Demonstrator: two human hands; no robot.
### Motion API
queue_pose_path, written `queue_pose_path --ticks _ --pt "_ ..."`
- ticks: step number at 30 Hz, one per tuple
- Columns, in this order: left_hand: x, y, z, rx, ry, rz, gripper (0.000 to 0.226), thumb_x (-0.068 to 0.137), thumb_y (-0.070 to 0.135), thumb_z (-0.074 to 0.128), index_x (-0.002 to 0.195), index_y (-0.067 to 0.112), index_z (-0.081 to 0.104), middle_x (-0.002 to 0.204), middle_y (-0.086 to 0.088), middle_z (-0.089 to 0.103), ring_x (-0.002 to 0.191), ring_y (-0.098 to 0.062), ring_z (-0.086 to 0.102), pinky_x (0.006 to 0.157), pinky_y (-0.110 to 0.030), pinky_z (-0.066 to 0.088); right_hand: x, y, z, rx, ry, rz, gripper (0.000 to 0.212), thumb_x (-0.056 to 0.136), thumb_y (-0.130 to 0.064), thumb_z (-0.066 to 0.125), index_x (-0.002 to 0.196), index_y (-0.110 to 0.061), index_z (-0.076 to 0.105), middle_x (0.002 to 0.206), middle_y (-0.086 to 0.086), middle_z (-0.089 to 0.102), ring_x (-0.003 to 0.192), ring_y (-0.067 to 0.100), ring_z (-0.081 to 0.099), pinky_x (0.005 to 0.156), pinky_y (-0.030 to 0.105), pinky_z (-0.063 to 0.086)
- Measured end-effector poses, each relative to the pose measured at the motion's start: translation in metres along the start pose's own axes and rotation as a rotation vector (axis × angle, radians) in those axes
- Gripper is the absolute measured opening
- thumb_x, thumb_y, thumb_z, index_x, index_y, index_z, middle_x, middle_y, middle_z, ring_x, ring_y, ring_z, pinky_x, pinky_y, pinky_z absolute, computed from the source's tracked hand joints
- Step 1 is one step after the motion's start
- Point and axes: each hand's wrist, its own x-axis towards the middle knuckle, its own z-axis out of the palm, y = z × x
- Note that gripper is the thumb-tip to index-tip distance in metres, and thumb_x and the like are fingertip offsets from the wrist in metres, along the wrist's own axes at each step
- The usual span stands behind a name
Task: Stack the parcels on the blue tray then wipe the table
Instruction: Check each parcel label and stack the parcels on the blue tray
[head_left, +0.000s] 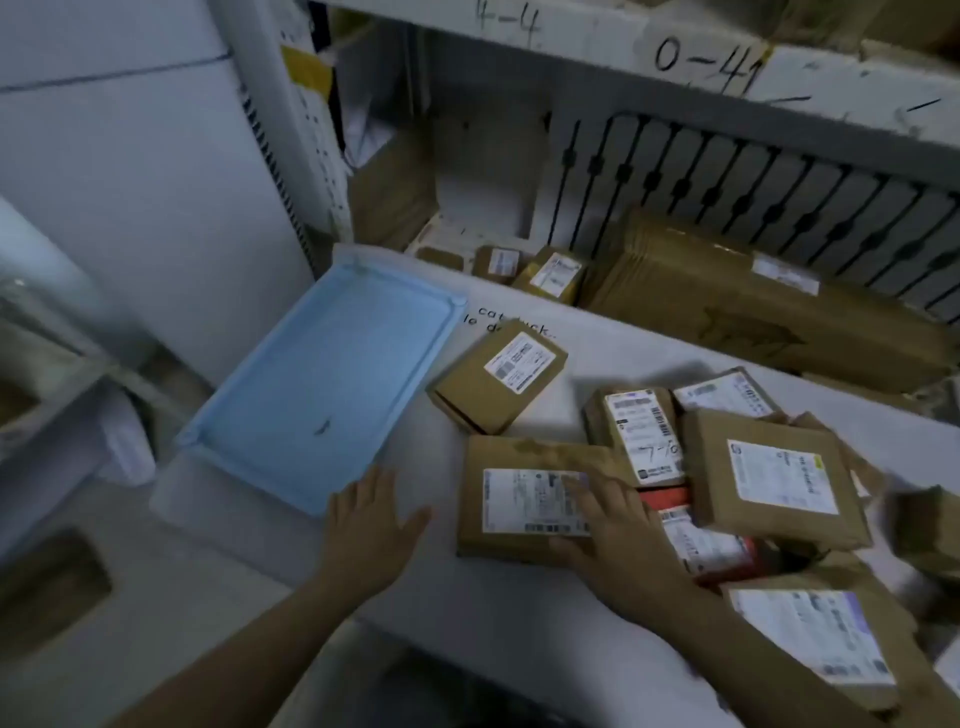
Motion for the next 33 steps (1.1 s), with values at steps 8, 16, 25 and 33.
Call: queue_pose_path --ticks 8,16,25,33 --pt "0.008 -0.032 0.005 -0.469 0.317 -0.330 0.085 0.085 0.037 0.074 0.150 0.003 0.031 0.149 -0.023 0.038 0.137 -0.039 0.034 0.112 -0.048 0.027 0.042 -0.022 -0.004 -0.011 0.101 0.011 0.068 0.085 -0.059 0.042 0.141 -0.021 0.051 0.133 0.011 0.053 0.122 0.033 0.047 0.103 0.047 0.038" --pt "0.048 -0.054 -0.008 -1.528 0.134 -0.908 0.050 0.090 0.022 0.070 0.131 0.001 0.053 0.112 -0.014 0.063 0.082 -0.026 0.057 0.065 -0.029 0.047 0.143 -0.064 -0.041 0.093 0.063 0.114 0.073 0.089 -0.046 0.064 0.150 -0.017 0.035 0.149 0.012 0.039 0.136 0.032 0.034 0.109 0.046 0.030" --pt "0.069 -0.063 -0.002 -1.587 0.214 -1.048 0.047 0.092 0.014 0.067 0.135 0.004 0.053 0.136 -0.014 0.057 0.107 -0.030 0.058 0.089 -0.034 0.047 0.208 -0.063 -0.013 0.956 -0.116 0.758 0.081 0.072 -0.056 0.078 0.139 -0.021 0.049 0.135 0.007 0.054 0.122 0.038 0.052 0.075 0.049 0.050" --pt "0.071 -0.065 0.002 -1.533 0.218 -1.020 0.041 0.094 0.003 0.058 0.135 0.005 0.052 0.136 -0.015 0.057 0.107 -0.031 0.057 0.096 -0.037 0.048 0.239 -0.077 0.007 1.195 0.072 0.869 0.075 0.068 -0.035 0.089 0.130 -0.012 0.056 0.127 0.007 0.064 0.112 0.027 0.061 0.094 0.042 0.054"
